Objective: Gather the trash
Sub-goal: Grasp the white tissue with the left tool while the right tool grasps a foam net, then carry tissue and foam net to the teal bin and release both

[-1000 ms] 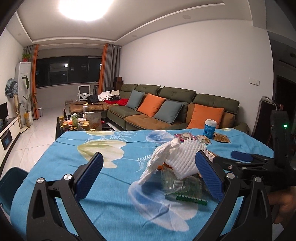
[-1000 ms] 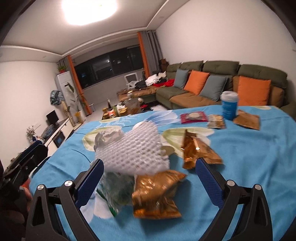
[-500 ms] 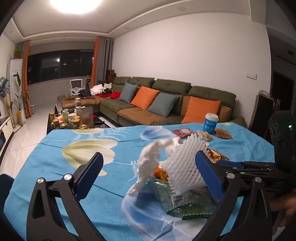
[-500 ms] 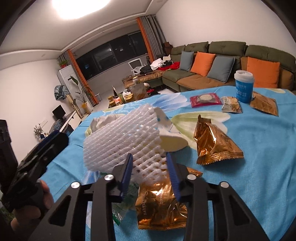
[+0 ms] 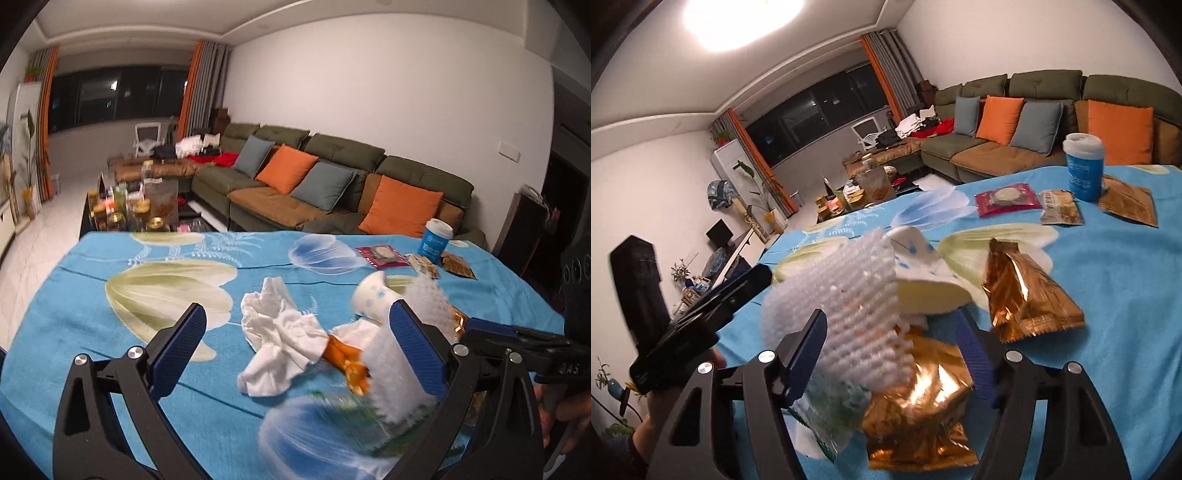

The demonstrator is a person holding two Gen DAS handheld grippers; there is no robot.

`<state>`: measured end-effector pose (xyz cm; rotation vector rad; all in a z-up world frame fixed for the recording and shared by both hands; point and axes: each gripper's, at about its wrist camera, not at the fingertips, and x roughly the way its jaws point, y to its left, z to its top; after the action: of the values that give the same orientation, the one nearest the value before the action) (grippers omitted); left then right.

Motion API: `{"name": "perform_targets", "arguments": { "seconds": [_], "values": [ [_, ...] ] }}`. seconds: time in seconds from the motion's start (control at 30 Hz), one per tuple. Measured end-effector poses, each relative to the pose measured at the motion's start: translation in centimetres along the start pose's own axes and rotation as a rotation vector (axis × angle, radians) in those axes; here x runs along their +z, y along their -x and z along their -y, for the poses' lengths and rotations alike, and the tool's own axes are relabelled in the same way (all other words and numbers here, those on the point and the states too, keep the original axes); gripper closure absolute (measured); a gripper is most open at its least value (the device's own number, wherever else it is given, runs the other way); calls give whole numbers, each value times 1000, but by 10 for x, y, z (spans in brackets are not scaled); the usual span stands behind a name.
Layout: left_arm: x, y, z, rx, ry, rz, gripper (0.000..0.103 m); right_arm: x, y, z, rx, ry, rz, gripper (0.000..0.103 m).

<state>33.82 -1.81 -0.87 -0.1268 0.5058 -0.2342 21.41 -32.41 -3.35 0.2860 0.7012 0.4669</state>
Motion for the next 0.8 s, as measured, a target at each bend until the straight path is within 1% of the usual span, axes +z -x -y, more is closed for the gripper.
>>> {"name": "perform_targets", "arguments": {
  "seconds": [0.1, 0.13, 0.2, 0.27, 0.3, 0.33, 0.37, 0.43, 0.47, 0.57, 0.63, 0.67, 0.7, 0.73, 0.8],
  "values": [
    [5, -13, -9, 8, 13, -24, 6, 3, -10, -3, 19, 12, -31, 36],
    [6, -19, -12, 4, 15, -38, 6, 2, -12, -5, 21, 17, -38, 42],
    [6, -29, -13, 40, 4, -70, 6, 3, -19, -8, 25, 27, -59, 57],
    [6, -36, -18, 12, 33, -92, 6, 2, -23, -10, 29, 37, -73, 65],
    [6, -39, -21, 11, 45, -97, 6, 2, -23, -10, 28, 42, -73, 73],
    [6, -42, -23, 11, 49, -104, 6, 2, -22, -10, 30, 41, -73, 77],
    [6, -47, -24, 7, 52, -122, 6, 2, -20, -10, 32, 38, -70, 86],
    [5, -54, -23, 9, 49, -150, 6, 1, -17, -5, 40, 35, -66, 95],
    [5, -60, -23, -2, 50, -175, 7, 1, -15, -3, 43, 30, -62, 97],
    [4, -73, -22, -29, 59, -219, 14, 0, -6, -3, 56, 20, -39, 99],
    [4, -82, -22, -35, 65, -242, 34, 3, -2, -1, 64, 14, -24, 100],
    [4, -89, -24, -23, 73, -270, 38, 2, 3, 0, 71, 9, -13, 100],
    [3, -95, -25, -33, 90, -284, 46, 3, 8, 1, 76, 7, 0, 100],
    [3, -98, -26, -38, 101, -291, 51, 4, 11, 1, 78, 3, 10, 100],
    [2, -107, -30, -15, 118, -318, 53, 5, 19, 0, 90, -8, 28, 100]
  ]
}}
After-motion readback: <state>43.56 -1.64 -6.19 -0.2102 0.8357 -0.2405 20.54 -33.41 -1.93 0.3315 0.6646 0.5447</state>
